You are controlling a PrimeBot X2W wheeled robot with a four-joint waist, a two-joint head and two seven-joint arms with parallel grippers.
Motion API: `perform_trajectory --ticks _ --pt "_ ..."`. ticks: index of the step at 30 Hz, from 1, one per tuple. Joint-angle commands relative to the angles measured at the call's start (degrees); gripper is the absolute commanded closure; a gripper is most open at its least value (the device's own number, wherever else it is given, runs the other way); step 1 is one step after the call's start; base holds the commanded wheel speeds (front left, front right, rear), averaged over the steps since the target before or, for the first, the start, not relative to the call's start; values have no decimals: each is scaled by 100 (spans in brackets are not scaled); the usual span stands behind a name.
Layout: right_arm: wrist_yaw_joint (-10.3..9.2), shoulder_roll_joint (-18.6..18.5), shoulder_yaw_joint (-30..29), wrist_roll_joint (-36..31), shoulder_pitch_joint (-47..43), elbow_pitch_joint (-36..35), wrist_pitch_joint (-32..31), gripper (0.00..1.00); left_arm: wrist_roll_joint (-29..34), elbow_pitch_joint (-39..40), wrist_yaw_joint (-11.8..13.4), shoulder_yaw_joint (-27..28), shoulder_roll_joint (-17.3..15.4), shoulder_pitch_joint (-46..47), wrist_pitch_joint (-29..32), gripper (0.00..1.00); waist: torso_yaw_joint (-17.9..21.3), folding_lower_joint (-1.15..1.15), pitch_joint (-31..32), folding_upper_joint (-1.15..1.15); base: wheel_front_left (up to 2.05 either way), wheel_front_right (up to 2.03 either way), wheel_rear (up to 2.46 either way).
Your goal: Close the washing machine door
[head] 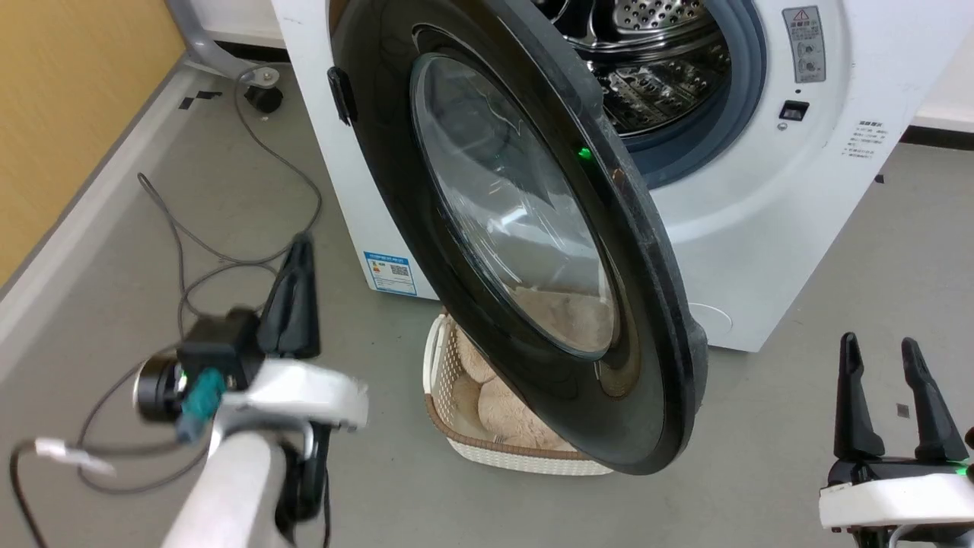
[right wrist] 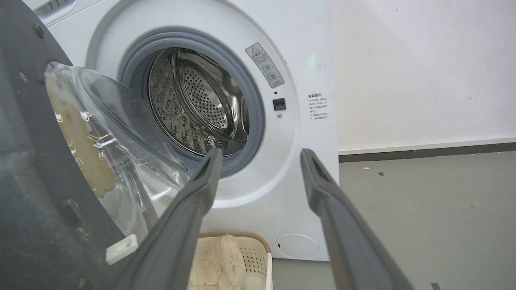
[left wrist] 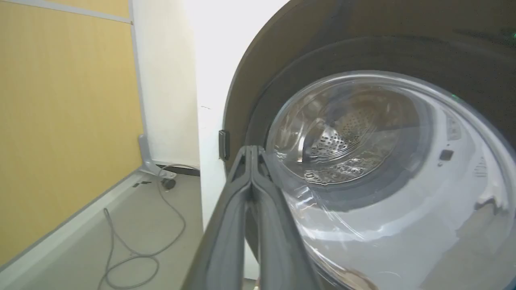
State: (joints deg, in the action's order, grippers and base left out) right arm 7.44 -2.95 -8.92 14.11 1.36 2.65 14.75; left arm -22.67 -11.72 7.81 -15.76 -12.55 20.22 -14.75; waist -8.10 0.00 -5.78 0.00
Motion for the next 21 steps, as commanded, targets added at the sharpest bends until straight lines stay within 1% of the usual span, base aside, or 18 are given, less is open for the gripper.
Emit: perform_trajectory --ticks 1,2,3,4,5,6,8,11,12,13,16,19,20,21 --pt "5 7 8 -30 -51 -54 25 0 527 205 250 224 93 -389 -23 100 -10 0 19 0 0 0 0" --pt "5 7 17 -30 -54 -63 25 0 739 310 381 360 118 -503 -23 62 -13 0 26 0 0 0 0" --pt "5 7 40 -22 -59 -66 25 0 998 398 506 448 94 -623 -24 0 -14 0 36 0 0 0 0" --pt "5 7 60 -15 -66 -65 25 0 1225 445 615 493 75 -760 -24 0 -16 0 48 0 0 0 0" --pt "5 7 60 -15 -66 -65 25 0 1225 445 615 493 75 -760 -24 0 -16 0 48 0 0 0 0" --pt "5 7 72 -5 -74 -66 25 0 1366 497 689 536 91 -887 -24 0 -25 0 62 0 0 0 0" --pt "5 7 93 1 -70 -105 25 0 1473 546 756 619 170 -1148 -24 0 -42 0 85 0 0 0 0" --pt "5 7 101 -39 -37 -262 25 0 1516 596 677 714 252 -1412 -24 0 -75 0 109 0 0 0 0" --pt "5 7 89 -48 -9 -342 25 35 1520 610 638 740 281 -1474 -24 0 -87 0 115 0 0 0 0" --pt "5 7 83 -85 79 -550 25 100 1546 623 556 789 323 -1556 -24 0 -116 0 126 0 0 0 0" --pt "5 7 104 -60 293 -956 25 100 1614 643 473 860 385 -1625 -24 0 -139 0 140 0 0 0 0" --pt "5 7 224 198 613 -1451 25 100 1664 657 407 941 449 -1658 -24 0 -142 0 136 0 0 0 0" --pt "5 7 224 198 613 -1451 25 100 1664 657 407 941 449 -1658 -24 0 -142 0 136 0 0 0 0" --pt "5 7 305 295 731 -1628 25 100 1675 665 388 971 472 -1662 -24 0 -143 0 133 0 0 0 0"
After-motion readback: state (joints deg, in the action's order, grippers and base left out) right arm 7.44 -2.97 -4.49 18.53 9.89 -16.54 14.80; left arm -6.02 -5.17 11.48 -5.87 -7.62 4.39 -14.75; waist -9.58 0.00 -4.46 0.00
